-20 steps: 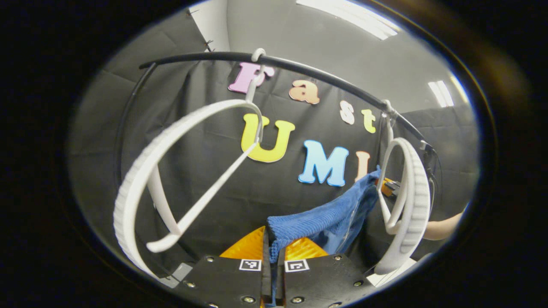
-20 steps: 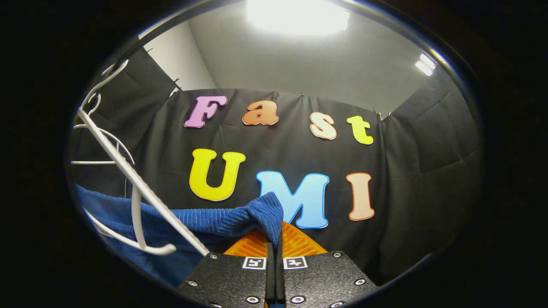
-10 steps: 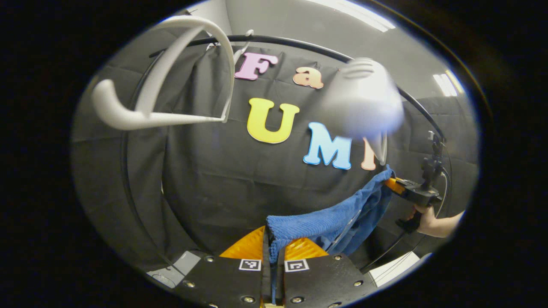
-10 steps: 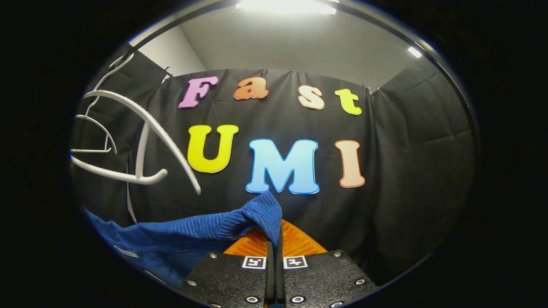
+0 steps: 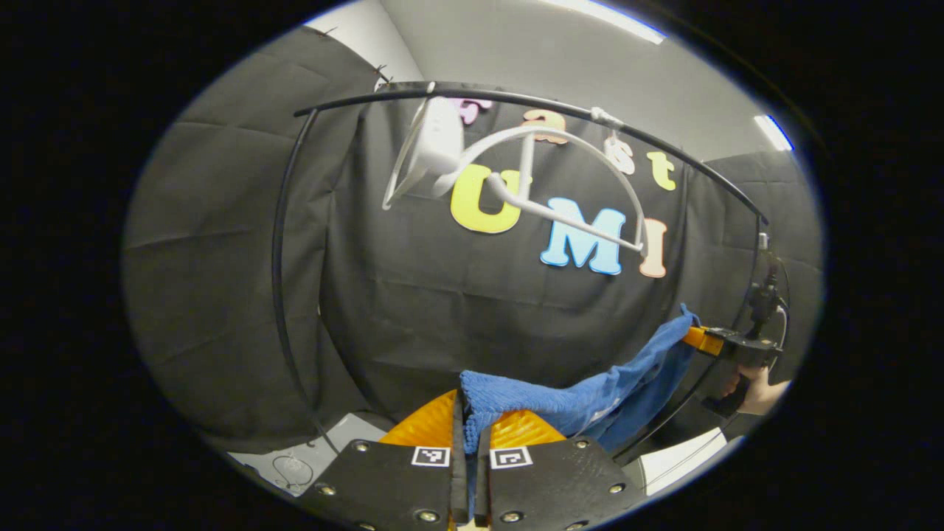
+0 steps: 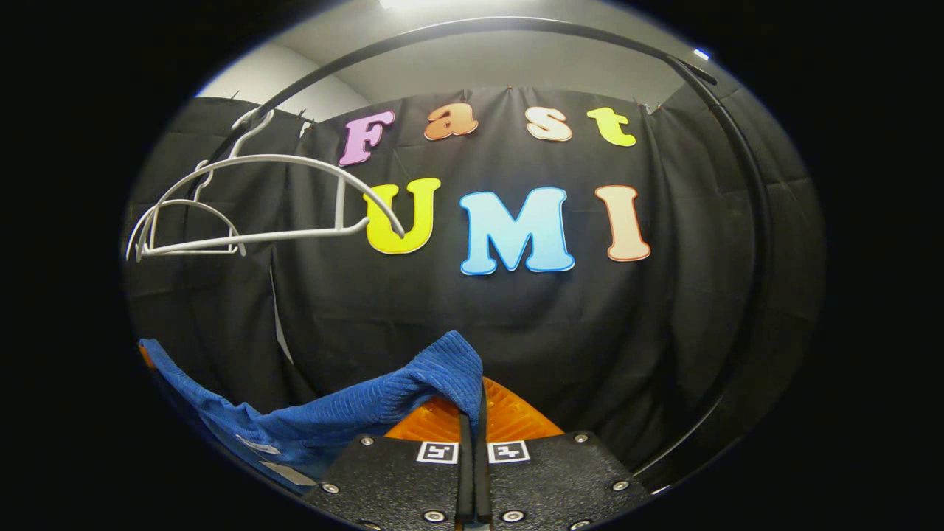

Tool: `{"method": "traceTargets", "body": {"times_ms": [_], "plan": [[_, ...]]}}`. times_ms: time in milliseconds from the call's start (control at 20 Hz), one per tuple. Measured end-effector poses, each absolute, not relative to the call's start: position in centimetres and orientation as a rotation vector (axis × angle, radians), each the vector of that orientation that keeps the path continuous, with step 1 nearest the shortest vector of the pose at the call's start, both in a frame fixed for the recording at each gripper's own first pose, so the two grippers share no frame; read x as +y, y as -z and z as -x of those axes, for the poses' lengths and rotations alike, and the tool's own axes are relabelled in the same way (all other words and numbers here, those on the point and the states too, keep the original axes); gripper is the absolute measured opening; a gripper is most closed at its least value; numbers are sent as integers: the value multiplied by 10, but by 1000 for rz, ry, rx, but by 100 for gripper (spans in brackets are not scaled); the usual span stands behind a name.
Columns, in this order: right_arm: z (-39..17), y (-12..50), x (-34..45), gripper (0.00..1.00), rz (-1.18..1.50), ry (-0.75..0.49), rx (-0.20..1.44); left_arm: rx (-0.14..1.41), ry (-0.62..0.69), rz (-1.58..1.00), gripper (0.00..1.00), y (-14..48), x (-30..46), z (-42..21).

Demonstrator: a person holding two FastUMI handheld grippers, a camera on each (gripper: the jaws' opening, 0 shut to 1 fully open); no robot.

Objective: Grasp the clothes on the hanger with both hands and then place them into the laundry hamper below.

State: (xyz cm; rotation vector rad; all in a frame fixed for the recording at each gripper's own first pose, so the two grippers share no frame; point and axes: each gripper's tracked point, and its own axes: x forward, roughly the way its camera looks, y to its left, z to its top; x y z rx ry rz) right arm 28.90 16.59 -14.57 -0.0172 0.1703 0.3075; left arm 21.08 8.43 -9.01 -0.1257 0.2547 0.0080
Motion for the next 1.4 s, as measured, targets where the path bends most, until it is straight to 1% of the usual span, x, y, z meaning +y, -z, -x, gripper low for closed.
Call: {"method": "traceTargets", "body": {"times_ms": [150, 250, 350, 450, 500, 700, 850, 900, 1000, 1150, 1400], "plan": [[-258, 147, 175, 1, -47, -380, 221, 216, -35, 98, 5, 59, 63, -187], [-240, 142, 182, 1, -65, -418, 232, 190, -21, 134, 7, 38, 49, -174], [-223, 141, 188, 0, -91, -433, 252, 197, -3, 167, 3, 33, 41, -163], [-203, 141, 192, 0, -114, -431, 273, 210, 11, 147, 5, 35, 39, -153], [-193, 143, 194, 0, -118, -423, 290, 220, 29, 137, 3, 38, 39, -145], [-158, 144, 204, 0, -125, -367, 342, 267, 149, 153, 5, 45, 37, -136], [-122, 144, 212, 0, -114, -293, 344, 286, 261, 95, 5, 57, 32, -121], [-109, 148, 217, 0, -117, -272, 354, 292, 298, 96, 6, 62, 27, -115], [-77, 160, 225, 0, -128, -237, 379, 310, 356, 110, 5, 75, 19, -103], [-47, 189, 237, 1, -105, -226, 443, 349, 389, 98, 7, 103, 18, -96], [-23, 240, 243, 1, -130, -237, 562, 466, 394, 75, 5, 166, 9, -100]]}}
